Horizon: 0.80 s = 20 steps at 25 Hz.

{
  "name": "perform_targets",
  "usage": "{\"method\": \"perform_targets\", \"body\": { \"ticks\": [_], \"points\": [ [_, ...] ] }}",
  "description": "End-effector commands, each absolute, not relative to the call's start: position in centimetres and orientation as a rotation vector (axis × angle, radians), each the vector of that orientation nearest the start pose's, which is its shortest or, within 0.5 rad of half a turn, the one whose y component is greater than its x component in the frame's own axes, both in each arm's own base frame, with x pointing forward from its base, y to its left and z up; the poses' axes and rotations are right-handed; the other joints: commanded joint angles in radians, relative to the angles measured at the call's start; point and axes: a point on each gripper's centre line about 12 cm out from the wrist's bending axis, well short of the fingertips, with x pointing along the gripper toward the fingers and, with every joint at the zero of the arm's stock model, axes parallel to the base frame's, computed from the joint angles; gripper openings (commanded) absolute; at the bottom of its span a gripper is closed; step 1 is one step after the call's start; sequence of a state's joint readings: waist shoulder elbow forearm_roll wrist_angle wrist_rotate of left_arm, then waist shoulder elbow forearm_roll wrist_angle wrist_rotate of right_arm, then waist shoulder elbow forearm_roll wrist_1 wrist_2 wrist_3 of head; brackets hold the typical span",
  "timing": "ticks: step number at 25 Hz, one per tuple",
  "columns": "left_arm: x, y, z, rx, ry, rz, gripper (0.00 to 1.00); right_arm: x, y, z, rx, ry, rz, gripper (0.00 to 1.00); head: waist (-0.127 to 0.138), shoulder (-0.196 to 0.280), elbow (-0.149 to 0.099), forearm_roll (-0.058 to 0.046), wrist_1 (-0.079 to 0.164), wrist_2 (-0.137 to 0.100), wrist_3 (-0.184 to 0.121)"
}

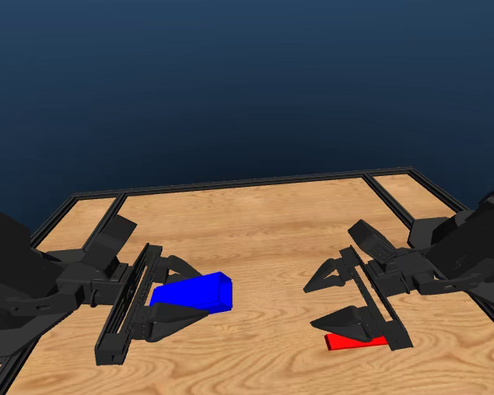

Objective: Insert peg into socket

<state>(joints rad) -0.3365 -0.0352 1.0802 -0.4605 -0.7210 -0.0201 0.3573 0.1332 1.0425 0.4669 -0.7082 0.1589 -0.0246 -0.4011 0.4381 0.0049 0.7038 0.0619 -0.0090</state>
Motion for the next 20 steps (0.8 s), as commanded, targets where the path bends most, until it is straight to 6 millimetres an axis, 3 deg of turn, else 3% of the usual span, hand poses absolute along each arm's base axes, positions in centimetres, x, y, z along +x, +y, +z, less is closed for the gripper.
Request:
{"method": "perform_targets", "body": {
  "ticks": [1,8,13,15,19,20],
  "points": [
    [30.8,-6.7,14.8,-0.247,0.269,0.025,0.00,28.9,9.2,7.9,0.372,0.509,-0.051,1.00,-0.026,-0.017,-0.008,-0.011,-0.008,-0.023,-0.041],
    [31.1,-6.2,15.1,-0.240,0.260,0.031,0.00,27.7,10.7,7.2,0.391,0.536,-0.042,1.00,-0.056,-0.027,-0.004,-0.024,0.009,-0.046,-0.076],
    [30.5,-6.1,14.4,-0.231,0.285,0.031,0.00,27.7,12.0,7.2,0.442,0.508,-0.046,1.00,-0.071,-0.036,0.000,-0.031,0.020,-0.058,-0.082],
    [30.6,-6.0,14.8,-0.238,0.273,0.032,0.00,27.5,12.6,6.2,0.438,0.524,-0.054,1.00,-0.074,-0.039,0.002,-0.033,0.024,-0.061,-0.081],
    [30.5,-6.0,14.8,-0.239,0.277,0.030,0.00,26.2,13.5,5.8,0.462,0.555,-0.046,1.00,-0.079,-0.046,0.005,-0.036,0.028,-0.067,-0.081],
    [30.5,-6.1,14.9,-0.240,0.271,0.028,0.00,25.7,12.1,4.6,0.462,0.570,-0.101,1.00,-0.080,-0.047,0.005,-0.036,0.028,-0.069,-0.081]
  ]
}}
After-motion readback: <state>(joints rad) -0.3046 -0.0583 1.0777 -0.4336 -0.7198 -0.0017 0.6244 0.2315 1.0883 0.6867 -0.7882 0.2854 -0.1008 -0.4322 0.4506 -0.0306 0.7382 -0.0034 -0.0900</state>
